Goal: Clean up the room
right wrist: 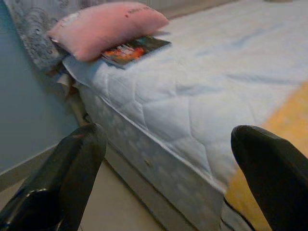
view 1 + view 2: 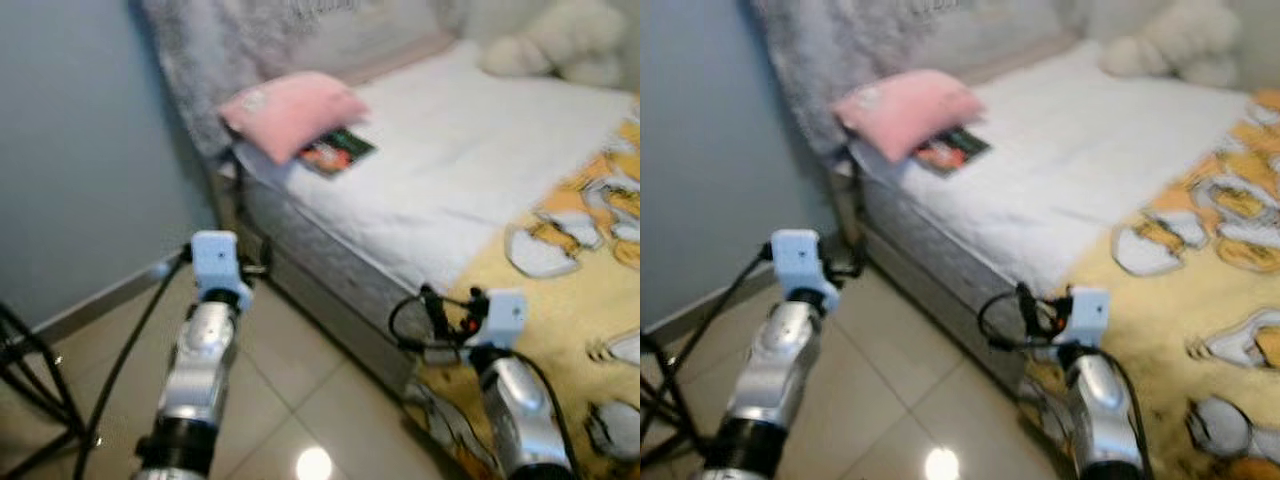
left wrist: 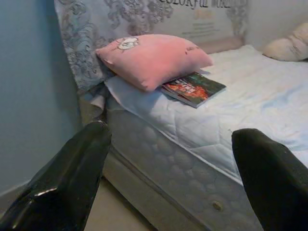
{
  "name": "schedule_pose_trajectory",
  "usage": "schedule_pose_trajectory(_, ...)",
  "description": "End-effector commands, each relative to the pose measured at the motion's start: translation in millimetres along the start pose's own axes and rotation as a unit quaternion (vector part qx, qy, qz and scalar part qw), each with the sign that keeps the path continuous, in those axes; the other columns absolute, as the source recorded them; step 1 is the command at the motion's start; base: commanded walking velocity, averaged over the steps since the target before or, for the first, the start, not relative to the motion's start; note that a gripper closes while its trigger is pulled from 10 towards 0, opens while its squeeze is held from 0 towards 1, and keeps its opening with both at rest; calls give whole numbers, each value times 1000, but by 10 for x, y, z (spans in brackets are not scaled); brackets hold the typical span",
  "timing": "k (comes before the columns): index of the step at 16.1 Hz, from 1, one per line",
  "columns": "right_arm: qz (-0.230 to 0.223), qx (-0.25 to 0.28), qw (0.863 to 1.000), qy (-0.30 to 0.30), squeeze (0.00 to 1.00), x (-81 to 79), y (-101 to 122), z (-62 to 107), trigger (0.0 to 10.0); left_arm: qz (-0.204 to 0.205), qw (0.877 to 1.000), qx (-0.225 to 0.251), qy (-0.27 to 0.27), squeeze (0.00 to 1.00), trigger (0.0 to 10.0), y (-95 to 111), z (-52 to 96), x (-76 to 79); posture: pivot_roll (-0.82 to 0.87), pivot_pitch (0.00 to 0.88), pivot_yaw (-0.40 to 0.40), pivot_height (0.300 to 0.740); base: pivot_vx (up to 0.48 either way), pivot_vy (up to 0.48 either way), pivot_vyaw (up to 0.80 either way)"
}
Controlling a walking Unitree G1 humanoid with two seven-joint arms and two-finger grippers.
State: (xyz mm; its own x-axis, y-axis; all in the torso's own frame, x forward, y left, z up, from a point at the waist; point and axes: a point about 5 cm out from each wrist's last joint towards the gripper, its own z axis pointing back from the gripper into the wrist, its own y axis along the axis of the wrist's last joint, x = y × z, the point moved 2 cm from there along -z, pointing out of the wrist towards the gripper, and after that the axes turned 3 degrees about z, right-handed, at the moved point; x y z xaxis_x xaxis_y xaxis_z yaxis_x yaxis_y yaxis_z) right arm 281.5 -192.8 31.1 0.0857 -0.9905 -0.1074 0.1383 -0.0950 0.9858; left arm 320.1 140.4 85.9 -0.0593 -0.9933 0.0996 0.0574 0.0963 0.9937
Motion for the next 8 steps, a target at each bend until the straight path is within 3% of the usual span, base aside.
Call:
schedule_pose_trajectory(1,-4,57,998,-32,0,60,243,-54,10000,-49,999,6,4,0,10000,9,113,-189,29,0,32,740,480,0,469)
schedule_pose_trajectory(3,48,110,992,-36,0,30,474,-16,10000,-97,993,66,-1,0,10000,196,215,-251,30,0,34,740,480,0,466)
schedule_pose_trajectory(5,51,127,990,-26,0,-31,580,-14,10000,-103,990,98,-7,0,10000,316,251,-216,34,0,33,740,480,0,472)
schedule_pose_trajectory(7,26,98,995,1,0,-122,511,-86,10000,-91,992,89,-4,0,10000,304,232,-158,37,0,25,740,480,0,469)
schedule_pose_trajectory(8,-8,63,998,22,0,-188,386,-142,10000,-85,993,80,-10,0,10000,291,195,-67,42,0,16,740,480,0,469)
